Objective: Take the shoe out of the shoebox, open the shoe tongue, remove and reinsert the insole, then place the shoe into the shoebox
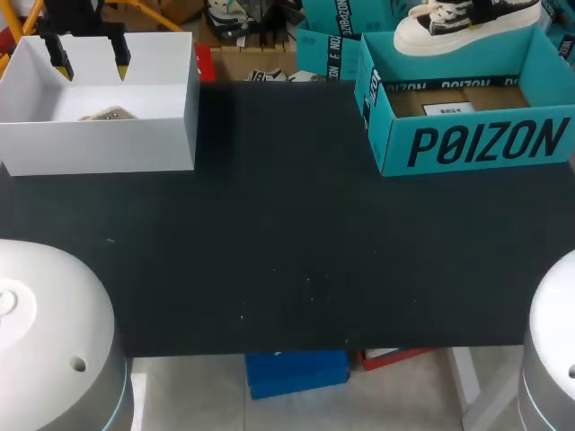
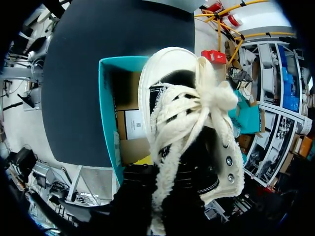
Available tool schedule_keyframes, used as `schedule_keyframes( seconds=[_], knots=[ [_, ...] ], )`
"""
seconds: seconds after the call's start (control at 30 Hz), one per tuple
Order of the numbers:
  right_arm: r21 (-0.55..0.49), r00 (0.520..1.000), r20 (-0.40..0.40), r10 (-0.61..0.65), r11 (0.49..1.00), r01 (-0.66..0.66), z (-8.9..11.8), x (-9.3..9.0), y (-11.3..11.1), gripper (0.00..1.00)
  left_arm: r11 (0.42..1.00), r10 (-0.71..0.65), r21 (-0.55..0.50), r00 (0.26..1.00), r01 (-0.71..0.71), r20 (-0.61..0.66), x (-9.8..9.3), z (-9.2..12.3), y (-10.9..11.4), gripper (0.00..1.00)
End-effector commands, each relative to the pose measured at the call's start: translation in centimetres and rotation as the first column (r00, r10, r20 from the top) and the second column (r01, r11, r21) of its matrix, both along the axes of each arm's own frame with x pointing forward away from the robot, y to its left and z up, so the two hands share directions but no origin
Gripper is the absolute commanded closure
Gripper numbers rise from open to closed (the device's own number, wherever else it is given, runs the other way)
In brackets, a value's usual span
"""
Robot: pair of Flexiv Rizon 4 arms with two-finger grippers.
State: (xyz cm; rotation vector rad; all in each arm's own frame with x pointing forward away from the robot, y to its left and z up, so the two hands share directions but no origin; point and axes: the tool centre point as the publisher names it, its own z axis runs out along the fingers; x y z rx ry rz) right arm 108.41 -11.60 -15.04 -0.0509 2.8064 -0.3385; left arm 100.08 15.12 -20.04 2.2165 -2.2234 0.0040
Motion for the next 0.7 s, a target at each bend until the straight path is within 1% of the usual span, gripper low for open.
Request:
schedule_keyframes(
  seconds=[0.03,0.13,0.2,0.37,0.47,0.6,0.7],
  knots=[
    [-0.006,0.993,0.114,-0.002,1.000,0.003,6.6,-6.1,4.3,1.00,1.000,0.002,0.002,1.000,-0.002,-0.001,0.0,0.0,-0.1,0.00],
    [-0.009,0.992,0.124,-0.014,1.000,0.015,6.6,-8.1,7.5,1.00,1.000,0.002,0.002,1.000,-0.002,-0.001,0.0,0.0,-0.1,0.00],
    [-0.002,0.990,0.131,-0.048,0.999,0.049,6.7,-9.5,9.8,1.00,1.000,0.002,0.002,1.000,-0.002,-0.001,0.0,0.0,-0.1,0.00],
    [0.003,0.991,0.124,-0.048,0.999,0.048,6.2,-12.7,16.5,1.00,1.000,0.002,0.002,1.000,-0.002,-0.001,0.0,0.0,-0.1,0.00],
    [0.011,0.993,0.103,-0.050,0.999,0.050,4.9,-14.6,20.0,1.00,1.000,0.002,0.002,1.000,-0.002,-0.001,0.0,0.0,-0.1,0.00],
    [0.022,0.995,0.074,-0.063,0.998,0.061,3.1,-16.9,23.7,1.00,1.000,0.002,0.002,1.000,-0.002,-0.001,0.0,0.0,-0.1,0.00],
    [0.020,0.998,0.044,-0.050,0.999,0.049,1.5,-18.1,26.1,1.00,1.000,0.002,0.002,1.000,-0.002,-0.001,0.0,0.0,-0.1,0.00]
  ],
)
